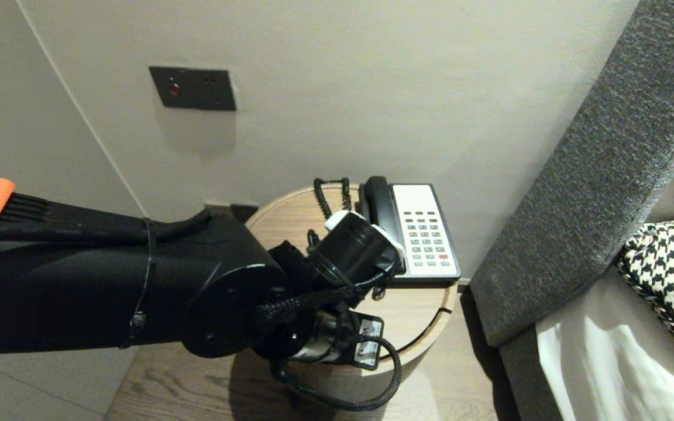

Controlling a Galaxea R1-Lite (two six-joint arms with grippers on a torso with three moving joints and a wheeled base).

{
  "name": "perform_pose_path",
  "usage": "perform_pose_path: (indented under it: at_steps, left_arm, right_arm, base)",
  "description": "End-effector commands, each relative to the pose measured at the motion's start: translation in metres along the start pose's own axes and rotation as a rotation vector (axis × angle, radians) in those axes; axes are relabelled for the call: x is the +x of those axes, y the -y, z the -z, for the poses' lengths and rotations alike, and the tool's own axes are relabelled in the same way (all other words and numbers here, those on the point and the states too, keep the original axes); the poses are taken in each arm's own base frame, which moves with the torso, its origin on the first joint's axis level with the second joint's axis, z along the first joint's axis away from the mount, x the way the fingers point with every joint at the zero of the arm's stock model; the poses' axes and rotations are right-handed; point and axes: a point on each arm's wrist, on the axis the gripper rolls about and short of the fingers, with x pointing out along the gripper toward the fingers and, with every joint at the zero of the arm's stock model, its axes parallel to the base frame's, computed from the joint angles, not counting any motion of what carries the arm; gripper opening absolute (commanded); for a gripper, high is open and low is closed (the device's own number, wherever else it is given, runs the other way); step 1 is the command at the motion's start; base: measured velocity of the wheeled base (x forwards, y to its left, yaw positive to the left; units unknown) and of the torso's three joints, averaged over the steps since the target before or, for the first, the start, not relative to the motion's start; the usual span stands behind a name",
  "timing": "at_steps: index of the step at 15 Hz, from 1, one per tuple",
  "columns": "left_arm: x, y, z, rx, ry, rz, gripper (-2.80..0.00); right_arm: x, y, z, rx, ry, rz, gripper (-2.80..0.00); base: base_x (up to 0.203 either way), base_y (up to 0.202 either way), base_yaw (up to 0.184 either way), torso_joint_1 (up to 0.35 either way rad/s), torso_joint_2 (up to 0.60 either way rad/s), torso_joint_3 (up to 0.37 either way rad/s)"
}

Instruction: Open the nightstand drawer

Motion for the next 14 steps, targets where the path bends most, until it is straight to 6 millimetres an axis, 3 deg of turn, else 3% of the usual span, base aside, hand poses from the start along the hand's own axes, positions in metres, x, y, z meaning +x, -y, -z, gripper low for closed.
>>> perform_pose_path:
  at_steps: [1, 14]
  left_arm:
    - [0.008, 0.001, 0.002, -0.005, -0.005, -0.008, -2.80]
    - [0.019, 0.006, 0.013, 0.019, -0.027, -0.047, -2.80]
  right_arm:
    - [0.002, 0.000, 0.011, 0.000, -0.041, 0.000, -2.80]
    - [0.002, 0.000, 0.011, 0.000, -0.041, 0.000, -2.80]
  base:
    - [0.000, 0.000, 0.000, 0.000, 0.00, 0.000]
    - [0.000, 0.000, 0.000, 0.000, 0.00, 0.000]
